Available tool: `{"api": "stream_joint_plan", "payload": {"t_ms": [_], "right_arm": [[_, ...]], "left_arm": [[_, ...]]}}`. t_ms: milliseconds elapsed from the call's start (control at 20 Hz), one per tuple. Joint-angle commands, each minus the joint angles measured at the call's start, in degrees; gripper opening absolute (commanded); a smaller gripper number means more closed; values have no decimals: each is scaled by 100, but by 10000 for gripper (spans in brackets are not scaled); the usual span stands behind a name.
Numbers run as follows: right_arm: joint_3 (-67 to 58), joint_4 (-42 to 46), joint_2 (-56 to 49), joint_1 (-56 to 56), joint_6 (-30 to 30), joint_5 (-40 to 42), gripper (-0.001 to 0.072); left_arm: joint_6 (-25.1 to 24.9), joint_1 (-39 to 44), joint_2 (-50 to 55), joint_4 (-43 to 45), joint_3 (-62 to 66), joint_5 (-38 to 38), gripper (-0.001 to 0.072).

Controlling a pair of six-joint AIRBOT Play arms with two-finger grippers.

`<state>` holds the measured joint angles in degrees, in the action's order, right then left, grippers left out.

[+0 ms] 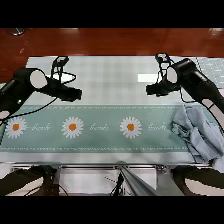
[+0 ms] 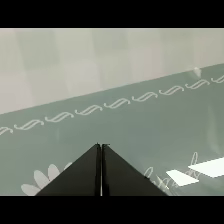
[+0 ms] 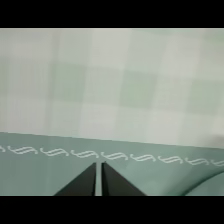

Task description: Fold the shirts.

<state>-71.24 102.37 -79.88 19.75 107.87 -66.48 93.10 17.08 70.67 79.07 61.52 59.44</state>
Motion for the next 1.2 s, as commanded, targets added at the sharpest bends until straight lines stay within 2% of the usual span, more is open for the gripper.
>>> {"api": "stream_joint_plan", "payload": {"t_ms": [0, 50, 150, 250, 400, 550, 600, 750, 1000, 1050, 1100, 1150], "right_arm": [[0, 1106, 0, -39, -116, -367, 623], [0, 1550, 7, -109, -262, -787, 631], [26, 2159, 101, -457, -667, -1611, 631], [310, 2100, 608, -1204, -492, -1757, 631], [1338, 1281, 1823, -2435, -184, -927, 630], [2516, 173, 2603, -3464, -435, 81, 630], [2809, -94, 2614, -3703, -579, 264, 630], [3388, -708, 2317, -4164, -1143, 804, 630], [3418, -920, 1342, -4197, -1467, 973, 599], [3388, -984, 1235, -4194, -1569, 955, 448], [3311, -1073, 1220, -4197, -1703, 901, 144], [3147, -1207, 1272, -4194, -1847, 802, 22]], "left_arm": [[4, -4, 74, 4, 0, -400, 519], [-20, -17, 116, 24, 24, -382, 707], [-240, -116, 105, 295, 173, 146, 705], [-238, -326, -46, 407, 192, 643, 705], [-236, -640, -776, 33, -363, 404, 705], [-236, -459, -1587, -745, -1467, -374, 705], [-229, -321, -1733, -951, -1810, -597, 705], [343, -57, -1738, -1058, -2308, -769, 705], [393, -35, -1725, -1060, -2369, -1012, 705], [391, -35, -1725, -1058, -2369, -1023, 704], [387, -42, -1725, -1058, -2369, -1019, 705], [337, -46, -1725, -1049, -2358, -1019, 705]]}}
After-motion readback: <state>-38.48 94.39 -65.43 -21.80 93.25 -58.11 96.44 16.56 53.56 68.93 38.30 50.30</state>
